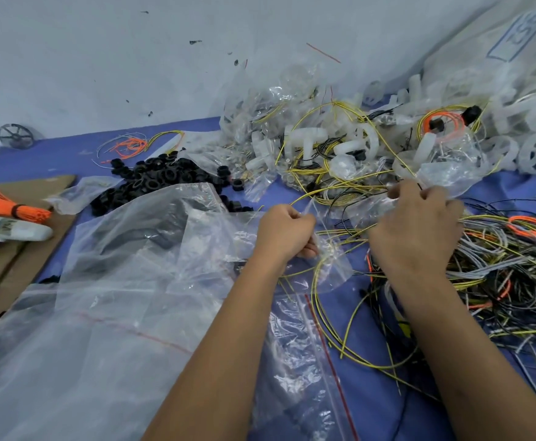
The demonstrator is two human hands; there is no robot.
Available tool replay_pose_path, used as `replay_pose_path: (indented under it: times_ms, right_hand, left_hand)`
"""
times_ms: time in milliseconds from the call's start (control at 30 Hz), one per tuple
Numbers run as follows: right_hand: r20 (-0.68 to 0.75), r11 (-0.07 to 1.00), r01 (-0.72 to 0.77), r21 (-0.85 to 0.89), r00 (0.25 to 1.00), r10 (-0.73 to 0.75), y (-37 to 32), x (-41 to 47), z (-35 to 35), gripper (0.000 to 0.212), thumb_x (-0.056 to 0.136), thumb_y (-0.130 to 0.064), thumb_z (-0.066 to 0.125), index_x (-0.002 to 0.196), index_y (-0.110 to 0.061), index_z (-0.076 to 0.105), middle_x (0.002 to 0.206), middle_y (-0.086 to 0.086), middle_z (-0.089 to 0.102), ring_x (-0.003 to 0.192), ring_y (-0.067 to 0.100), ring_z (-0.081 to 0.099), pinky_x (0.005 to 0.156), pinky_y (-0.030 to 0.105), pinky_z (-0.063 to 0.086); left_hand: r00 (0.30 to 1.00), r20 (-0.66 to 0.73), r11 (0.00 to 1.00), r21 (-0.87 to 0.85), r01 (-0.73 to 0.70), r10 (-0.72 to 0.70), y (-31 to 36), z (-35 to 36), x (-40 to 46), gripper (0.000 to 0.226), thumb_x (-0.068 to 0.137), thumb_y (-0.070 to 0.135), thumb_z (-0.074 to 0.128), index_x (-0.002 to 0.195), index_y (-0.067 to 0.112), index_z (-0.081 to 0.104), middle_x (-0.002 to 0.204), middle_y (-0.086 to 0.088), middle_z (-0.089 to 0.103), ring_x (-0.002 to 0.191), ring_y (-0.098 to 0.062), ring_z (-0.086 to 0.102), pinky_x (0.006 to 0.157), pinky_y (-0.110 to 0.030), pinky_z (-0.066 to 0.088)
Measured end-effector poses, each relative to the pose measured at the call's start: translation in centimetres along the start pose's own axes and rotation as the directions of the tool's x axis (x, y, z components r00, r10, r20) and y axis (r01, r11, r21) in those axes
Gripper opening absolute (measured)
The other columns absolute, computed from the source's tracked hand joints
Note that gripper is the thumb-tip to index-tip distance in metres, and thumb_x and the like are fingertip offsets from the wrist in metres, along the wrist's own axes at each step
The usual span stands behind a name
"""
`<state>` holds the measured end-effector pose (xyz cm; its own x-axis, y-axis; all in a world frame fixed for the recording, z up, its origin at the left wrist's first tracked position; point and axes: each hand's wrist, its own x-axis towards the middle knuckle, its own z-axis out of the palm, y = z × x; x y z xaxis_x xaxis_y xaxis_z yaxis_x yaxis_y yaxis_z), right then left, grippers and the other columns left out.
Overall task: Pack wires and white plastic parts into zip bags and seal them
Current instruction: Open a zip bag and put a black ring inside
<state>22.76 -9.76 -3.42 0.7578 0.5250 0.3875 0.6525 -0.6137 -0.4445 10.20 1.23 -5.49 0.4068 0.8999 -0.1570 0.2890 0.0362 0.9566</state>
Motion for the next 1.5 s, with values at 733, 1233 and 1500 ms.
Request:
replay_pose_path:
  times_ms: [733,1233,1500]
  right_hand:
    - [-0.231,0.742,0.112,0.661,0.971,0.059,-1.1,-0.4,0.4,0.015,0.088,-0.02,0.07,0.102,-0.019,0.073,0.098,0.002,0.068,0.081,0.01,0.063,0.074,0.022,0.05]
    - [-0.396,0.6,0.271,0.753,0.914,0.084,-1.3,-0.6,0.1,0.018,0.101,-0.012,0.053,0.105,-0.013,0.07,0.102,0.013,0.06,0.073,0.002,0.059,0.066,0.024,0.049]
    - [-0.116,0.335,0.115,0.935,0.993,-0.015,-2.1,-0.9,0.3,0.018,0.102,-0.01,0.053,0.101,-0.021,0.066,0.073,-0.006,0.055,0.051,0.01,0.045,0.049,0.027,0.039]
  left_hand:
    - [0.993,-0.109,0.958,0.287,0.0,0.033,-0.5,-2.0,0.8,0.016,0.079,0.006,0.051,0.064,0.009,0.05,0.048,-0.011,0.065,0.046,-0.029,0.07,0.058,-0.039,0.064]
    - [0.993,-0.027,0.955,0.28,-0.1,0.112,1.0,-3.7,0.5,0.017,0.087,0.012,0.073,0.081,0.014,0.057,0.064,-0.004,0.068,0.056,-0.018,0.065,0.052,-0.027,0.049]
    - [0.963,0.1,0.959,0.117,-0.26,0.249,2.1,-2.0,-0.2,0.016,0.09,0.021,0.074,0.096,0.017,0.06,0.086,0.0,0.064,0.066,-0.013,0.058,0.055,-0.026,0.045]
